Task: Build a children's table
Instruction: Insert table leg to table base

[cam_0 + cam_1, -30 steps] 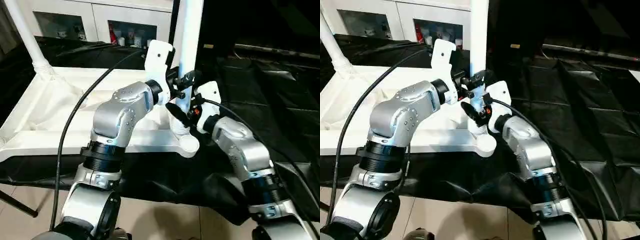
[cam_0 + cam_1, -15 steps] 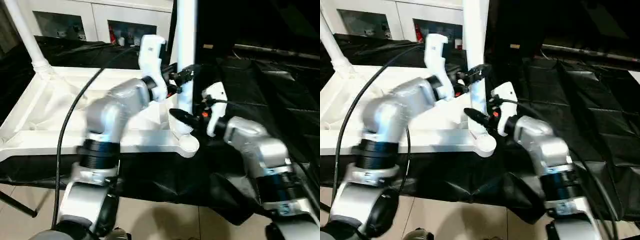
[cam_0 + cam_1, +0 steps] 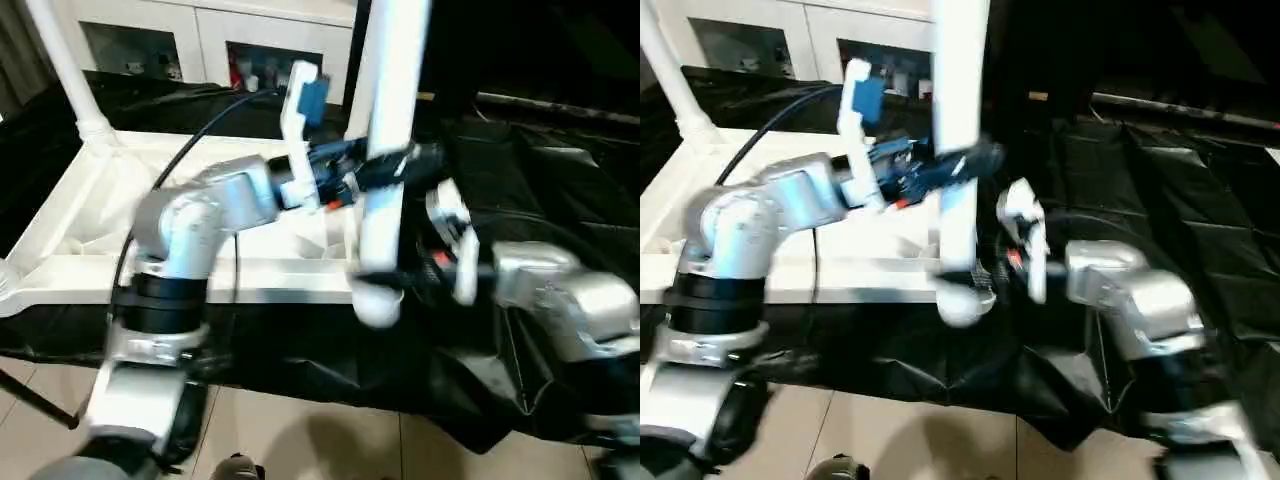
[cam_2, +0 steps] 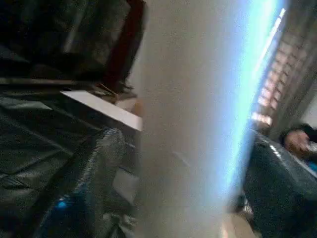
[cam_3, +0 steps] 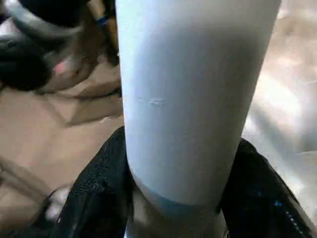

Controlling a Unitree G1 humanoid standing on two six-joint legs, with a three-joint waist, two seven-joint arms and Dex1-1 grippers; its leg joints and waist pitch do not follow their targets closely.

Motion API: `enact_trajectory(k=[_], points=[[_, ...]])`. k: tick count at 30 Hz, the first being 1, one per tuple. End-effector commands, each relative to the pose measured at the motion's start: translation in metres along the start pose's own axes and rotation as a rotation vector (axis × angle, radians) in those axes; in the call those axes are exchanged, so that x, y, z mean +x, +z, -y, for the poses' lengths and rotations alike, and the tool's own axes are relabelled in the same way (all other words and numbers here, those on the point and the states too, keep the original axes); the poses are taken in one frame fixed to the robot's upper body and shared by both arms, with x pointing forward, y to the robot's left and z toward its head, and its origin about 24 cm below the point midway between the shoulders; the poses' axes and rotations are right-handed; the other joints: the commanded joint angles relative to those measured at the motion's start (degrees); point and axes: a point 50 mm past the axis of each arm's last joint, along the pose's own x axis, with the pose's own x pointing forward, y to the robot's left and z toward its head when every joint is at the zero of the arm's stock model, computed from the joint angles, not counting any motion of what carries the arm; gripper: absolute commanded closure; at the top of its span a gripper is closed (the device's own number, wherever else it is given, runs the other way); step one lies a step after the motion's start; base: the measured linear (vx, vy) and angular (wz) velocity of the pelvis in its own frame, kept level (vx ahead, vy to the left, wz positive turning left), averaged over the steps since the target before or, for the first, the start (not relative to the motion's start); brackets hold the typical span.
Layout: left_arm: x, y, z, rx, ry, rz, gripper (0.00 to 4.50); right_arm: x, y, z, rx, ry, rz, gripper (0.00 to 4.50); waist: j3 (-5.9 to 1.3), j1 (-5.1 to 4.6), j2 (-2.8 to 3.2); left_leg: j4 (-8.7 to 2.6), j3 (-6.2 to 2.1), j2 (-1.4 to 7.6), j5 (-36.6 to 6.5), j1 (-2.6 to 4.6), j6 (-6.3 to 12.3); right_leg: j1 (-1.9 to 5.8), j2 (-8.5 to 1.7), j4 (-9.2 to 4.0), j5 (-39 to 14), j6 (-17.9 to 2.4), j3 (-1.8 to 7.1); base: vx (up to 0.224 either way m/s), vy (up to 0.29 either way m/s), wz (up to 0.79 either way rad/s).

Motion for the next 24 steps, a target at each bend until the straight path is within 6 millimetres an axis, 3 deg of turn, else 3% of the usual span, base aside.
enact_trajectory(k=[1, 6, 8, 24], points=[[0.008, 0.000, 0.005, -0.011, -0.053, -0.007, 0.75, 0.000, 0.001, -0.006, 0.003, 0.060, -0.019, 2.55, -5.01, 0.10, -0.75, -3.29, -1.02, 2.98, -4.38, 0.37, 2.60, 3.72, -4.29, -4.40, -10.39, -8.68, 3.82, 0.000, 0.000, 0.00], [0.008, 0.004, 0.003, -0.053, -0.057, 0.049, 1.07, -0.002, 0.004, -0.007, 0.019, 0.084, -0.013, 2.55, -5.02, 0.17, -1.02, -3.21, -1.00, 2.88, -4.75, 0.27, 1.98, 3.77, -4.33, -4.52, -11.77, -8.86, 3.71, 0.000, 0.000, 0.00], [0.007, 0.006, 0.002, -0.066, -0.063, 0.067, 1.40, -0.002, 0.006, -0.009, 0.034, 0.105, -0.005, 2.55, -5.07, 0.26, -1.14, -3.13, -0.99, 2.83, -4.82, 0.29, 2.21, 3.80, -4.35, -4.63, -12.36, -8.38, 3.69, 0.000, 0.000, 0.00], [0.008, 0.011, -0.003, -0.083, -0.034, 0.129, 2.46, -0.001, 0.006, -0.006, 0.028, 0.071, 0.008, 2.55, -5.17, 0.34, -0.88, -3.13, -1.12, 2.92, -4.30, 0.21, 1.71, 3.69, -4.35, -4.50, -11.06, -8.39, 3.68, 0.000, 0.000, 0.00]])
